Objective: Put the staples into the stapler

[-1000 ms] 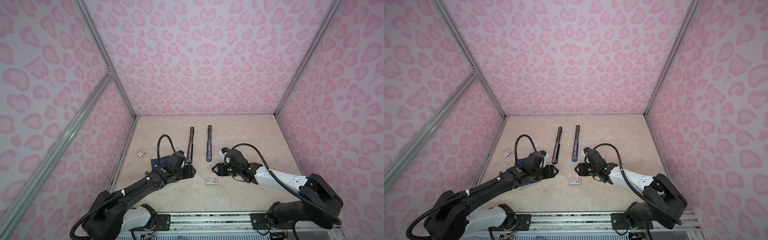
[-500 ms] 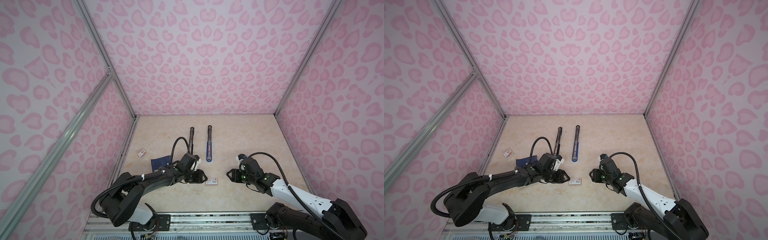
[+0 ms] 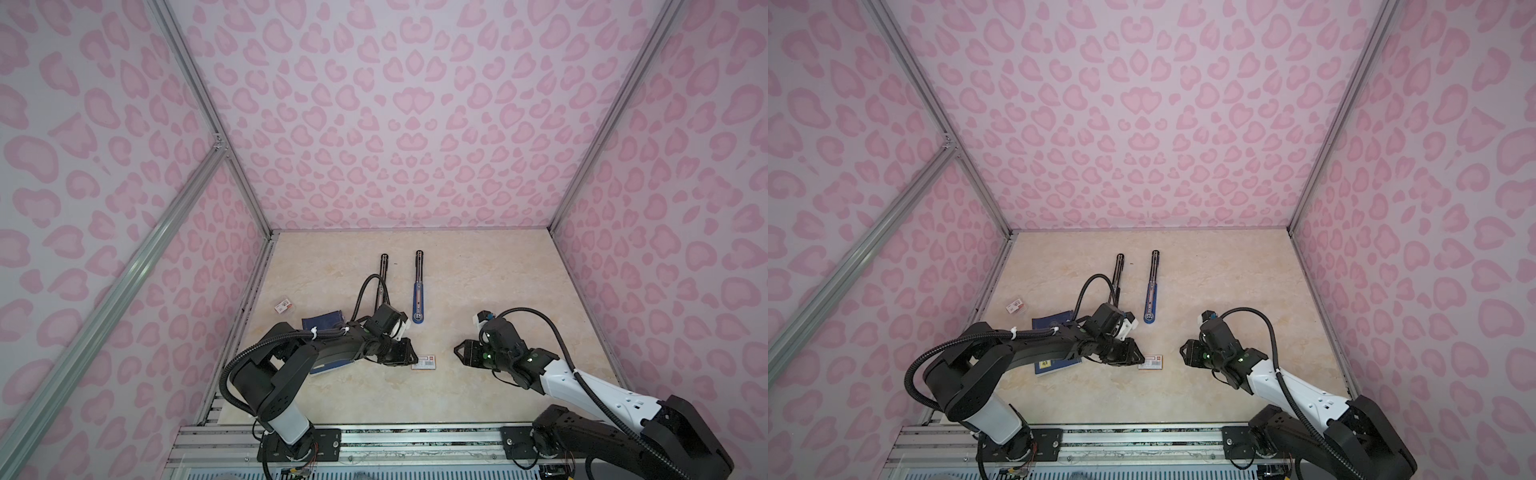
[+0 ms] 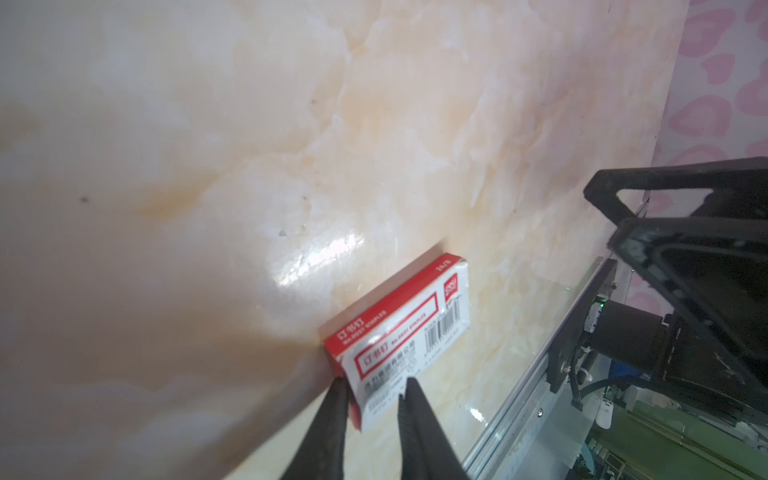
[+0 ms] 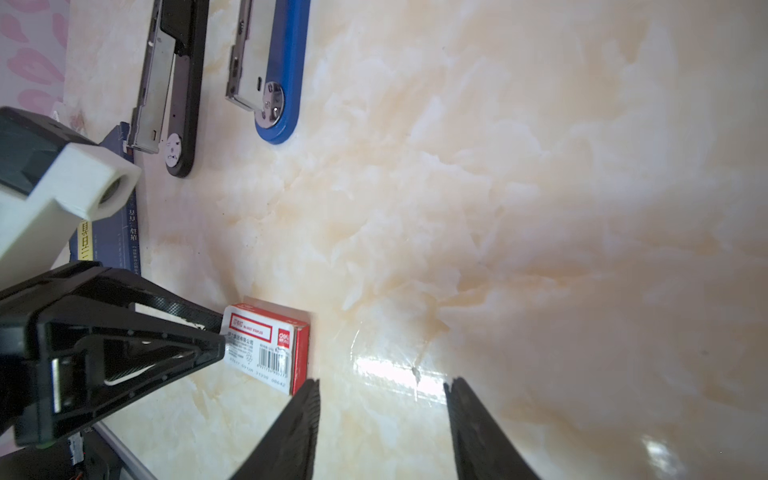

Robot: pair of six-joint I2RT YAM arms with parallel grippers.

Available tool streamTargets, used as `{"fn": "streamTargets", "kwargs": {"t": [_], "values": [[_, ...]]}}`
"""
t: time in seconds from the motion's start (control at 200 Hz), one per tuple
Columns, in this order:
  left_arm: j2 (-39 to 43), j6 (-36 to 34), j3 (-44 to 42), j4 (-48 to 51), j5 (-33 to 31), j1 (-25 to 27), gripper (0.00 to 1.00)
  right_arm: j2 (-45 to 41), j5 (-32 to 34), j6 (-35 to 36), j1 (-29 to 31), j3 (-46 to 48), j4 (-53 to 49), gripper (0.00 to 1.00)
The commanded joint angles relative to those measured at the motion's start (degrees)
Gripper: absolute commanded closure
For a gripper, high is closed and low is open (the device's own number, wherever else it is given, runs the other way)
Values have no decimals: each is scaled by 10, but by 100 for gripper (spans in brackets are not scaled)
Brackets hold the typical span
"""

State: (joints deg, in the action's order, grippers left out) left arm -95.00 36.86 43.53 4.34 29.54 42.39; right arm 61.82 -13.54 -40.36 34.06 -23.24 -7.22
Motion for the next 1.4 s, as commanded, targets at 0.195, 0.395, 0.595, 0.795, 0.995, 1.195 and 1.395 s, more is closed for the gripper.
{"fn": "streamTargets", "kwargs": {"t": [0.195, 0.395, 0.595, 0.795, 0.995, 1.195, 1.395], "values": [[-21, -11, 12, 0, 12, 0, 95, 9, -2, -3, 0, -6, 8, 48], [-7, -6, 1, -1, -1, -6, 97, 19, -9, -4, 1, -7, 11, 49], [31, 0, -31, -4, -26, -31, 97, 41, -17, -10, 9, -11, 35, 49], [65, 4, -63, -3, -56, -57, 97, 104, -21, -13, 47, -41, 62, 51], [90, 2, -85, -5, -64, -84, 97, 178, -24, -21, 91, -83, 89, 54], [76, -11, -80, -5, -44, -86, 97, 232, -23, -27, 123, -123, 100, 52], [79, -14, -82, -4, -42, -86, 97, 255, -18, -36, 135, -135, 107, 54]]}}
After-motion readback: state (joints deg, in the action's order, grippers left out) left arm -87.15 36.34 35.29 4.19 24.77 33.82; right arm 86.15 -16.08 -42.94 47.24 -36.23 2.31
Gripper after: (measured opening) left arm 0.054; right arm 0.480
